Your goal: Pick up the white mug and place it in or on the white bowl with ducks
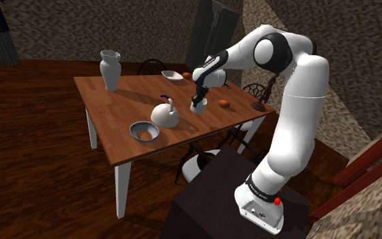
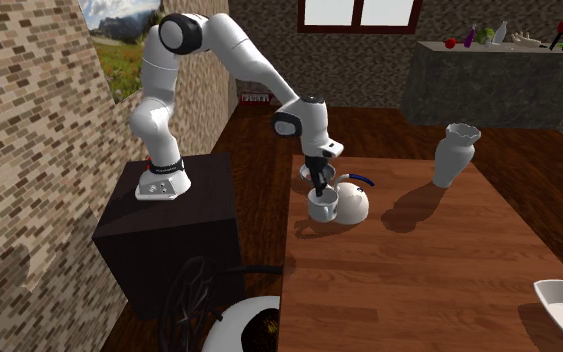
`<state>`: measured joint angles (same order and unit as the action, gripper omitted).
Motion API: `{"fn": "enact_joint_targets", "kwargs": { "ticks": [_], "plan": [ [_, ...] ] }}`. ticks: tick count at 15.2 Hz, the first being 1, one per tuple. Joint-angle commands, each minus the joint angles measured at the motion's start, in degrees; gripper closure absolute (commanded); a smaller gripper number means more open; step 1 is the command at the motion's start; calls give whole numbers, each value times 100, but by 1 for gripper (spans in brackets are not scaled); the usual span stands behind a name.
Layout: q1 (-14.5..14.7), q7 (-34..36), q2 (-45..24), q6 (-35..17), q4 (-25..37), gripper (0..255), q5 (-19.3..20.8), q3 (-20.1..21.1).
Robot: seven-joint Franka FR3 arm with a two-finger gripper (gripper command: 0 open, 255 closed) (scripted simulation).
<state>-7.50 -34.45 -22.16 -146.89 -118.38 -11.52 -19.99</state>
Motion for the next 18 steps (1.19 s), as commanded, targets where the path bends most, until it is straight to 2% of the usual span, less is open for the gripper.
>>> {"fn": "enact_joint_targets", "kwargs": {
  "ticks": [1, 10, 18],
  "plan": [
    [246, 323, 82, -36, -111, 255, 101, 1],
    [1299, 1776, 230, 36, -188, 255, 529, 80],
    [2113, 2959, 73, 310, 201, 255, 785, 230]
  ]
}}
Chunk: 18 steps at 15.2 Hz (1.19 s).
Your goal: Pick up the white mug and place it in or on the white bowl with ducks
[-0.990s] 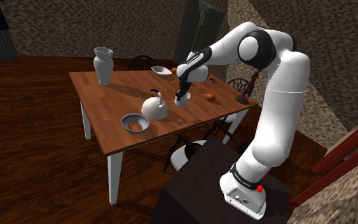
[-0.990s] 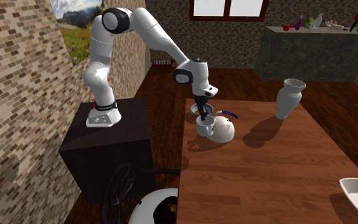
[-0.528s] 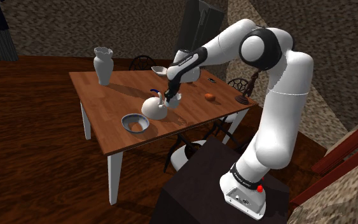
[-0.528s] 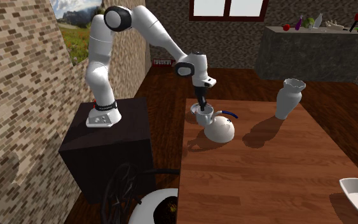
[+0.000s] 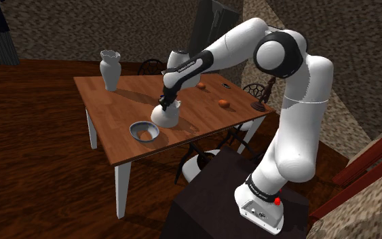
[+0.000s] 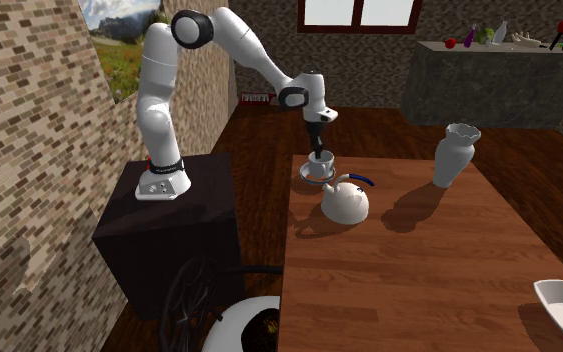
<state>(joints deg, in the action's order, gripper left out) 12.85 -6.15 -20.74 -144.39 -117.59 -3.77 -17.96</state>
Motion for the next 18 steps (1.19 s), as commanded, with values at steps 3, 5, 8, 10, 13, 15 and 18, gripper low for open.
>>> {"fn": "enact_joint_targets", "kwargs": {
  "ticks": [3, 5, 8, 10, 13, 15, 18],
  "plan": [
    [348, 531, -198, 211, 380, 255, 72, 95],
    [520, 785, -306, 326, 586, 255, 104, 142],
    [760, 1143, -499, 520, 948, 255, 139, 213],
    [845, 1272, -582, 600, 1101, 255, 149, 240],
    [824, 1259, -728, 424, 1068, 255, 108, 267],
    [808, 1250, -831, 311, 1056, 255, 81, 287],
    [783, 1237, -989, 143, 1044, 255, 41, 319]
  ]
}}
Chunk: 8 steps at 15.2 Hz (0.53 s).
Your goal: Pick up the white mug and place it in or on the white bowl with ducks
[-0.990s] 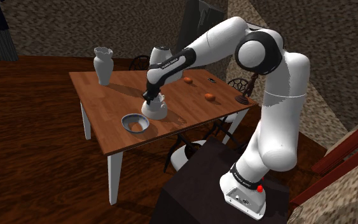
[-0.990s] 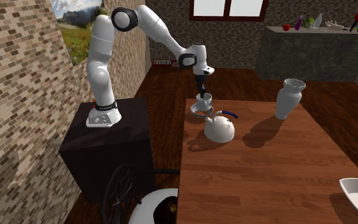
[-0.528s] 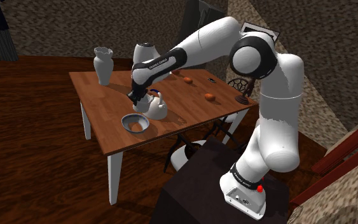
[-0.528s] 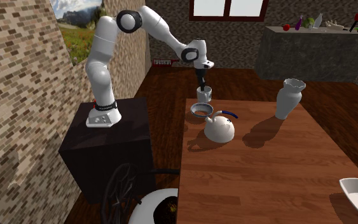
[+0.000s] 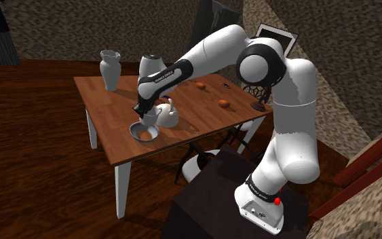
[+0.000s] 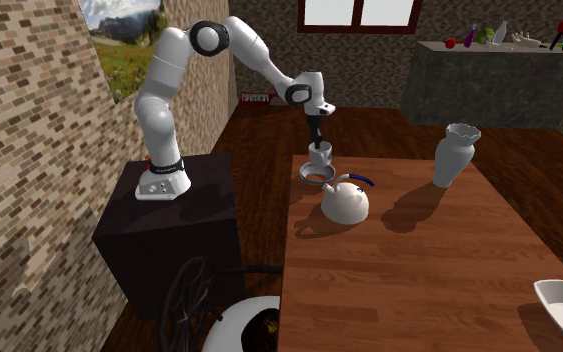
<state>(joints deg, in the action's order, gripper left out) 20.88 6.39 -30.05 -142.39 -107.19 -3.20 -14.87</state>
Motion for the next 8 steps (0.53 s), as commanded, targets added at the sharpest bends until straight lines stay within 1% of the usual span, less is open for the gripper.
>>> {"fn": "enact_joint_targets", "kwargs": {
  "ticks": [1, 8],
  "plan": [
    [-29, -22, -113, -112, 3, 255, -31, 21],
    [-96, -52, -511, -481, 29, 255, -123, 106]
  ]
}}
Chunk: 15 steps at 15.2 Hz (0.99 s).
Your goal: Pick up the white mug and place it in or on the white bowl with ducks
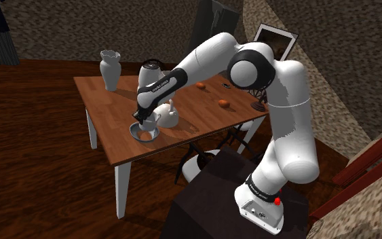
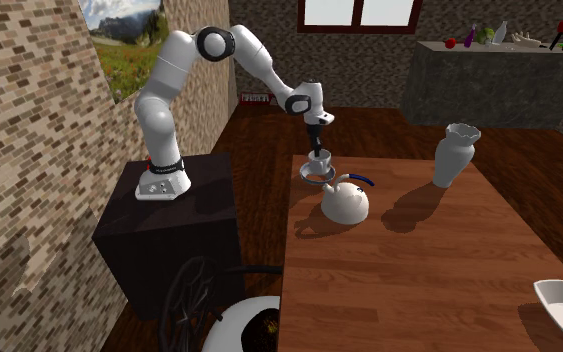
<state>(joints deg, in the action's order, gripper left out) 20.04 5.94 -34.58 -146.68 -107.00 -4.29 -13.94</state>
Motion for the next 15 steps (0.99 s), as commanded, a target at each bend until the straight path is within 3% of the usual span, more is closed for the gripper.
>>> {"fn": "enact_joint_targets", "kwargs": {
  "ticks": [1, 9, 10, 15],
  "plan": [
    [-22, -10, -117, -102, 18, 255, -26, 25],
    [-33, -14, -182, -156, 29, 255, -40, 40],
    [-33, -14, -183, -156, 29, 0, -40, 40],
    [-33, -14, -184, -156, 30, 0, -40, 40]
  ]
}}
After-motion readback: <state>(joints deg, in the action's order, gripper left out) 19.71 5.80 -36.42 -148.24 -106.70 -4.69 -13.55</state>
